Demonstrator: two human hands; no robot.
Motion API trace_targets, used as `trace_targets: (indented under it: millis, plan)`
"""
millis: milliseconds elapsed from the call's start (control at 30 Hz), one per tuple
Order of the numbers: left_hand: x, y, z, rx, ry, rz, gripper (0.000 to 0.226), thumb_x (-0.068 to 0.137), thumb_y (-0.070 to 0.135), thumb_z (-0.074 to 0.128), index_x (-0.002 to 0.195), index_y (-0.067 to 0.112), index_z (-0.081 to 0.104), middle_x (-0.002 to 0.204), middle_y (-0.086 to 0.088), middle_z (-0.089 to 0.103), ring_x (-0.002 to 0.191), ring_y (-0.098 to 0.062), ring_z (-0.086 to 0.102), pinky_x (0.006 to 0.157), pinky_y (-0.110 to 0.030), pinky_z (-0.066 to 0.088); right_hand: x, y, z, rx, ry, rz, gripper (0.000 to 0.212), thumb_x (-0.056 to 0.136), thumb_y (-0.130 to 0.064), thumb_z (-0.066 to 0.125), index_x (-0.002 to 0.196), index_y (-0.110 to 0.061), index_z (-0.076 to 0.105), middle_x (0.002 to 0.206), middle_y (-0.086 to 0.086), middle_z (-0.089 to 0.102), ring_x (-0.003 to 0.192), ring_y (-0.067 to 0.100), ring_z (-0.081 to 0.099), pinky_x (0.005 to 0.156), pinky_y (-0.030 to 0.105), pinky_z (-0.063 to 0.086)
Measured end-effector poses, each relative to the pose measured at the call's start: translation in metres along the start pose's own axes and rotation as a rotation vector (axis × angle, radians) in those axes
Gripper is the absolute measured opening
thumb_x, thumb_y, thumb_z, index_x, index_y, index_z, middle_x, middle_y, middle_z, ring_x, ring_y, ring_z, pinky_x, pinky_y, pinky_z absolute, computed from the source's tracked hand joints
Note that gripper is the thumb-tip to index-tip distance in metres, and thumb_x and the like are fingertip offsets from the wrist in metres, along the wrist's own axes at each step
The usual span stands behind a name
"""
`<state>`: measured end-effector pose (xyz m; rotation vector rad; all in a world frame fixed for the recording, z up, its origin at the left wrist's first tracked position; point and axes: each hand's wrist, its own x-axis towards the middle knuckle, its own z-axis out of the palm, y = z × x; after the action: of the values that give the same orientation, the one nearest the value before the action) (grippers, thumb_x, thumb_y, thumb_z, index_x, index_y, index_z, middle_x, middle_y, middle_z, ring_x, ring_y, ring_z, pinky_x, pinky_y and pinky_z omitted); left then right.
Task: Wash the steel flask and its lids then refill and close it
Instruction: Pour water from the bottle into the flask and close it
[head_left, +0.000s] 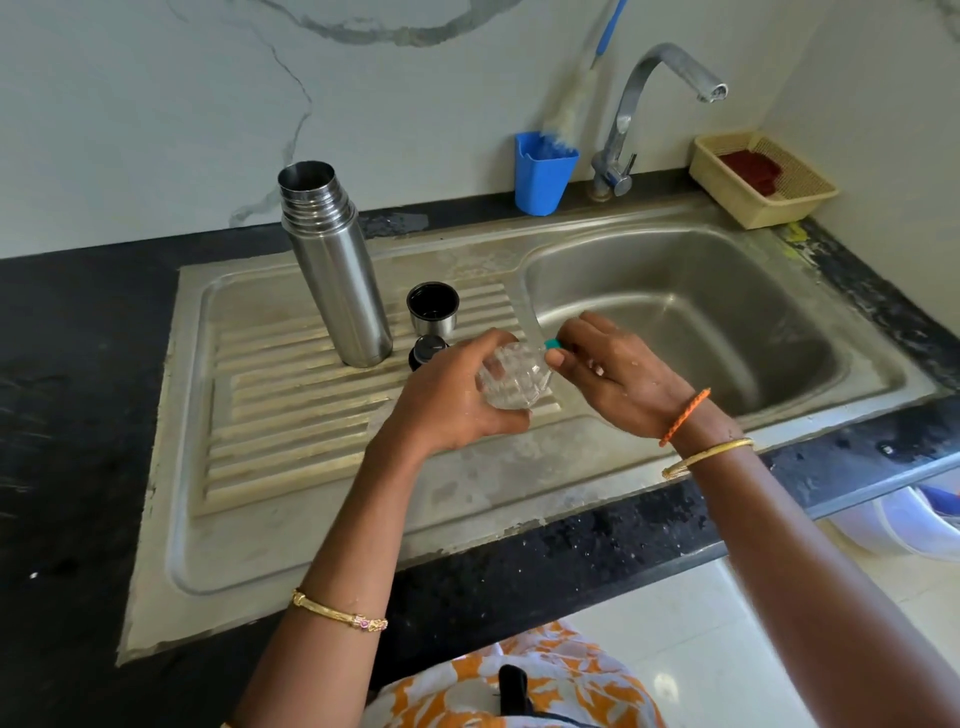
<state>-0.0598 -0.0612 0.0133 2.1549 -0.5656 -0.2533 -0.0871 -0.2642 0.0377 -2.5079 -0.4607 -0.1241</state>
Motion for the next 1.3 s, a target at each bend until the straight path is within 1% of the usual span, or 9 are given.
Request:
trace_targets:
  millis: [167,433,633,733,833,933,1067,1167,1300]
  plan:
    - [-0.002,0.001,0.004,-0.082,-0.02,0.006,0.071,0.063,0.034,0.087,0.125,0.033,0.052,0.101,0.009,0.064,0.086,-0.014,0.065,0.083,-0.039,0.054,0.0,-0.003,0.002,0.08,0.004,0.054,0.033,0.098,-0.041,0.039,0.067,-0.029,0.035,0.068,-0.004,0.04,0.062,0.013,0.039,0.06,0.026,0.032]
    - [0.004,0.019,-0.002,-0.419,-0.251,0.046,0.053,0.074,0.009,0.081,0.121,0.015,0.057,0.096,0.008,0.066,0.091,-0.007,0.066,0.082,-0.023,0.053,0.011,-0.006,-0.003,-0.001,0.351,-0.238,0.033,0.097,-0.037,0.037,0.067,-0.023,0.034,0.062,-0.012,0.03,0.05,0.008,0.03,0.049,0.022,0.027]
    - [0.013,0.018,0.012,-0.455,-0.07,0.024,0.053,0.073,0.016,0.083,0.119,0.021,0.056,0.101,0.009,0.066,0.094,-0.009,0.067,0.085,-0.028,0.055,0.03,-0.012,-0.005,0.206,0.332,0.024,0.04,0.094,-0.036,0.045,0.055,-0.03,0.036,0.048,-0.013,0.039,0.046,0.006,0.036,0.05,0.017,0.027]
    - [0.026,0.021,0.014,-0.506,0.126,-0.024,0.05,0.075,0.021,0.081,0.116,0.025,0.055,0.105,0.012,0.064,0.099,-0.006,0.064,0.087,-0.027,0.054,0.036,-0.006,-0.016,0.449,0.214,0.201,0.044,0.091,-0.056,0.039,0.086,-0.017,0.06,0.074,-0.004,0.058,0.066,0.008,0.053,0.06,0.022,0.043]
    - [0.049,0.031,0.008,-0.628,0.246,-0.091,0.048,0.079,0.033,0.077,0.12,0.023,0.054,0.113,0.005,0.064,0.102,-0.004,0.063,0.083,-0.023,0.051,0.031,0.012,-0.019,0.749,-0.019,0.323,0.049,0.083,-0.048,0.048,0.122,-0.019,0.051,0.109,0.006,0.063,0.091,0.019,0.064,0.073,0.033,0.052]
    - [0.088,0.035,0.004,-0.617,0.318,-0.112,0.063,0.072,0.056,0.075,0.124,0.028,0.051,0.122,0.004,0.057,0.107,-0.001,0.058,0.087,-0.02,0.049,0.041,0.023,-0.007,0.518,-0.237,0.348,0.073,0.074,-0.035,0.078,0.134,-0.024,0.038,0.116,0.001,0.058,0.101,0.016,0.061,0.081,0.026,0.053]
    - [0.15,0.033,-0.008,-0.574,0.424,-0.145,0.069,0.069,0.056,0.077,0.123,0.023,0.049,0.122,0.003,0.057,0.109,-0.011,0.058,0.088,-0.025,0.049,0.11,0.055,0.0,0.364,-0.009,0.322,0.078,0.065,-0.033,0.084,0.13,-0.019,0.044,0.111,-0.002,0.06,0.099,0.015,0.06,0.087,0.032,0.053]
    - [0.201,0.023,-0.028,-0.563,0.522,-0.239,0.064,0.078,0.033,0.078,0.128,0.016,0.043,0.116,0.002,0.054,0.102,-0.012,0.057,0.08,-0.02,0.048,0.178,0.082,0.004,0.361,0.115,0.301,0.073,0.066,-0.024,0.085,0.127,-0.016,0.047,0.108,-0.001,0.059,0.099,0.017,0.058,0.084,0.028,0.049]
    - [0.263,-0.008,-0.048,-0.42,0.645,-0.352,0.064,0.078,0.027,0.079,0.131,0.013,0.045,0.128,-0.01,0.052,0.115,-0.022,0.055,0.093,-0.033,0.049,0.257,0.097,0.017,0.49,0.221,0.277,0.069,0.071,-0.011,0.081,0.13,-0.01,0.046,0.102,-0.002,0.059,0.088,0.012,0.058,0.074,0.013,0.046]
